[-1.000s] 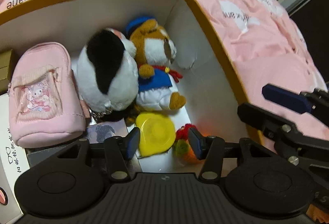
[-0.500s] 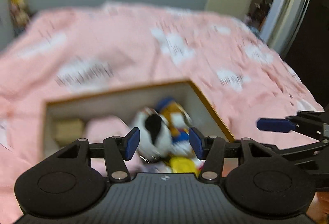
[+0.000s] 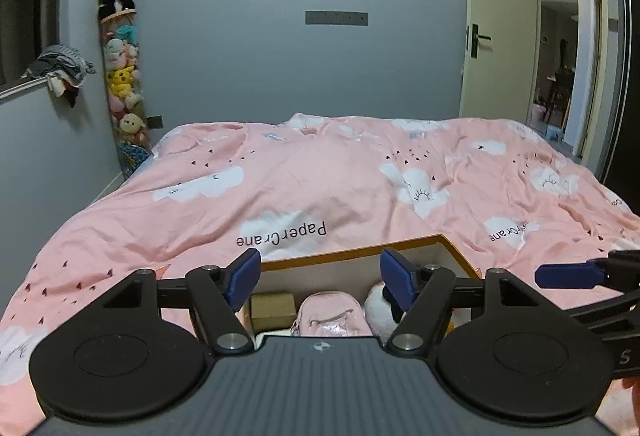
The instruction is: Organize objects
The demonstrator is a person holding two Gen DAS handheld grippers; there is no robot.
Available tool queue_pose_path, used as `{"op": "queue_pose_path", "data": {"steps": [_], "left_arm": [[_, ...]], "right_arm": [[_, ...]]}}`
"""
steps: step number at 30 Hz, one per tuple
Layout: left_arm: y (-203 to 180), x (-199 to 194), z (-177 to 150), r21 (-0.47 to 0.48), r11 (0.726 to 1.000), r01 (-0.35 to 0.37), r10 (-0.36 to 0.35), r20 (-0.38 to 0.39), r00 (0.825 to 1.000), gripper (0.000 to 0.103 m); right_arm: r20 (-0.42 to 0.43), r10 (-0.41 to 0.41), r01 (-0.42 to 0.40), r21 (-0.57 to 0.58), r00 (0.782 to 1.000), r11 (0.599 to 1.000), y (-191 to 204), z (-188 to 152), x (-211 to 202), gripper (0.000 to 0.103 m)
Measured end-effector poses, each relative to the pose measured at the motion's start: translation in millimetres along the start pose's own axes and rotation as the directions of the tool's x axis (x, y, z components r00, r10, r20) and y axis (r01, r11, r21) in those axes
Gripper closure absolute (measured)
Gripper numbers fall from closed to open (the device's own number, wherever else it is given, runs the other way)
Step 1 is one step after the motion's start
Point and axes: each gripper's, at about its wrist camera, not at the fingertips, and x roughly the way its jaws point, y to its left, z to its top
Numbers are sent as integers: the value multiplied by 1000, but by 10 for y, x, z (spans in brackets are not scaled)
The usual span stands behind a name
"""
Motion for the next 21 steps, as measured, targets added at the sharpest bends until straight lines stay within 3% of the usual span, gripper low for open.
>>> {"op": "queue_pose_path", "data": {"steps": [9, 21], "left_arm": [[14, -335, -357, 14, 999, -37, 38, -27, 999, 19], [17, -692, -894, -61, 996, -61, 60, -8, 998, 14]], "right_arm": [[26, -37, 37, 3, 999, 999, 176, -354, -363, 13], [70, -100, 102, -17, 992, 995, 352, -845, -702, 8]]}}
